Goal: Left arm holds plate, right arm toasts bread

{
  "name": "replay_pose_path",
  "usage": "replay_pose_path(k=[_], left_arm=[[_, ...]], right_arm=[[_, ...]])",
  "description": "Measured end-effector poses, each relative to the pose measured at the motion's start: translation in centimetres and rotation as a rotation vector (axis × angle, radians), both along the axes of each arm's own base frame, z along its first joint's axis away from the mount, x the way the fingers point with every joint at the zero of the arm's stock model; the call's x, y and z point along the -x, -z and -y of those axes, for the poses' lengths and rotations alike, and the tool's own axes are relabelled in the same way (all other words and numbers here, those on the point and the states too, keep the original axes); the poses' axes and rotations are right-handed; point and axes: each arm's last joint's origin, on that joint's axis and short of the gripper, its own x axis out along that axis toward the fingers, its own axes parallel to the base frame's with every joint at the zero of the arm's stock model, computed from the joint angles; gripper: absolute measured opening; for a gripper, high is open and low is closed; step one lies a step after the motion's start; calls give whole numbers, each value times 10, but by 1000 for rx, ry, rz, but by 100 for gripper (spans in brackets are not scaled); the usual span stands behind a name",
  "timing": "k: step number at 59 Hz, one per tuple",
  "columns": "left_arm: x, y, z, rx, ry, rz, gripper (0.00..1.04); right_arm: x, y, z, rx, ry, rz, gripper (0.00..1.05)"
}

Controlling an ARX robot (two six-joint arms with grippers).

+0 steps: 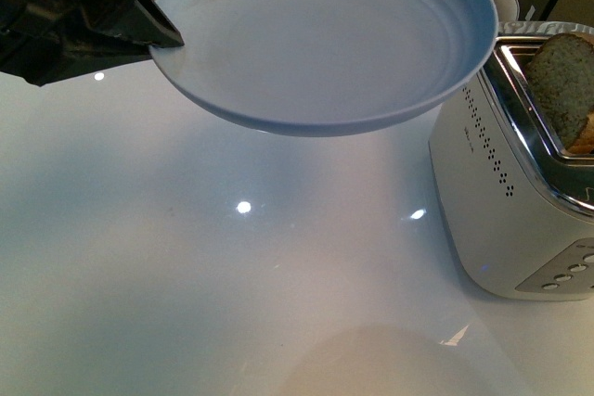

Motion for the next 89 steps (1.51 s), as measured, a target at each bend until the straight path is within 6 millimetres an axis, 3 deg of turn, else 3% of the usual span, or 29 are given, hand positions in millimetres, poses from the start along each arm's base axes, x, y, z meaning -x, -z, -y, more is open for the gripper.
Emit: replay_pose_path(k=[21,49,57,67,89], left_arm=[[4,8,-47,-34,-11,10,3],[27,47,-162,-89,-106,-7,3],[35,53,-186,-76,-107,15,3],[38,66,-207,-93,-100,26,3],[46,126,-240,-122,-93,-60,3]], right_arm=[[0,0,0,0,0,0,96],[0,0,0,0,0,0,96],[0,0,0,0,0,0,96],[0,0,0,0,0,0,96],[0,0,0,0,0,0,96]])
